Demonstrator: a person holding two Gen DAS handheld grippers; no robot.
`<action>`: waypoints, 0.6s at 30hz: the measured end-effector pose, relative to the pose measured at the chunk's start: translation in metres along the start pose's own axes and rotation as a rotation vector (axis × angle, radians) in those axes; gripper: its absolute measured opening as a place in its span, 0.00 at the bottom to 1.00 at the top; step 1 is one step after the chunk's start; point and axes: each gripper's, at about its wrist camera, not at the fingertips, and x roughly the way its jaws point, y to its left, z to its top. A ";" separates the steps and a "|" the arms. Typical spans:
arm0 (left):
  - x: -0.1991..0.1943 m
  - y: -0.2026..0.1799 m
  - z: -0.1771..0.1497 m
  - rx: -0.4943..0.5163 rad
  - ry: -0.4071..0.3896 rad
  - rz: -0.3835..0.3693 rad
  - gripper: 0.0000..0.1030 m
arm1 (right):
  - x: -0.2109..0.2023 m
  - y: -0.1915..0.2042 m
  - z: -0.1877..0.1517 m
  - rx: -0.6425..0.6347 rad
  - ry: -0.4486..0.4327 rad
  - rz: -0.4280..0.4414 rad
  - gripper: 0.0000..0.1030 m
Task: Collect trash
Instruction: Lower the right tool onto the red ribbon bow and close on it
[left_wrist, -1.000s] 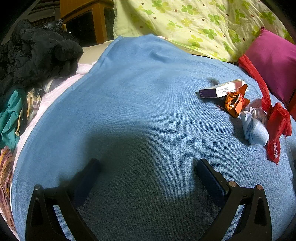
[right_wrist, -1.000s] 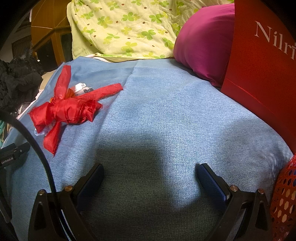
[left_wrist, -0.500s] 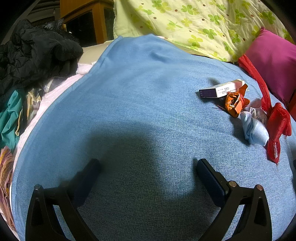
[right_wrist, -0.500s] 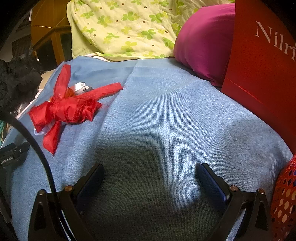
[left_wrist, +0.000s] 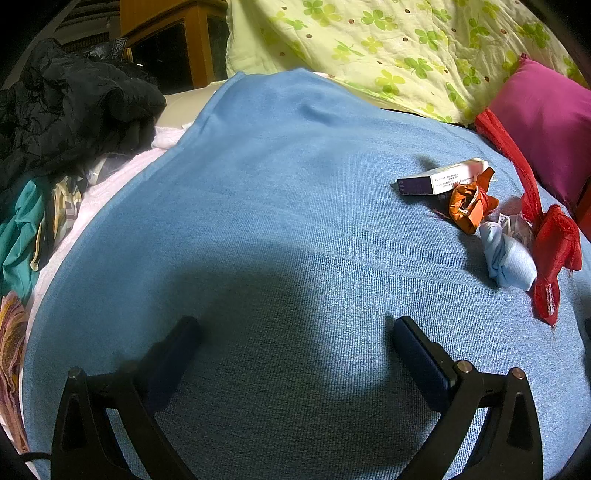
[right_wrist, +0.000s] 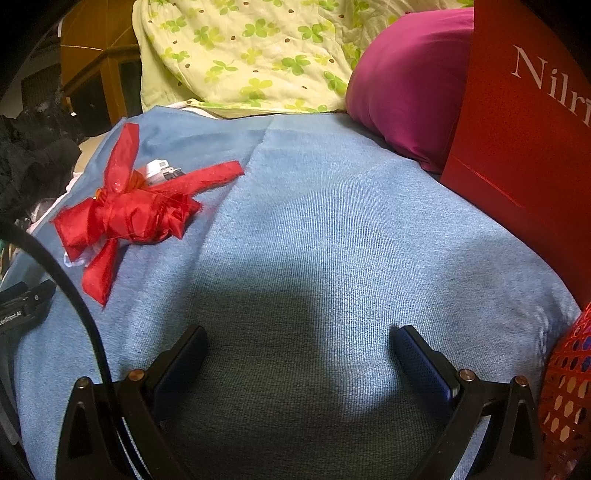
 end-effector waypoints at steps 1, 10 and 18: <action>0.000 -0.001 0.000 0.002 -0.001 0.003 1.00 | 0.000 0.000 0.000 -0.001 0.001 -0.001 1.00; -0.001 0.000 0.000 0.002 0.003 0.000 1.00 | -0.007 0.003 0.005 0.001 0.061 -0.010 1.00; -0.004 0.001 -0.004 0.009 -0.001 -0.011 1.00 | -0.039 0.009 0.032 0.117 0.035 0.236 1.00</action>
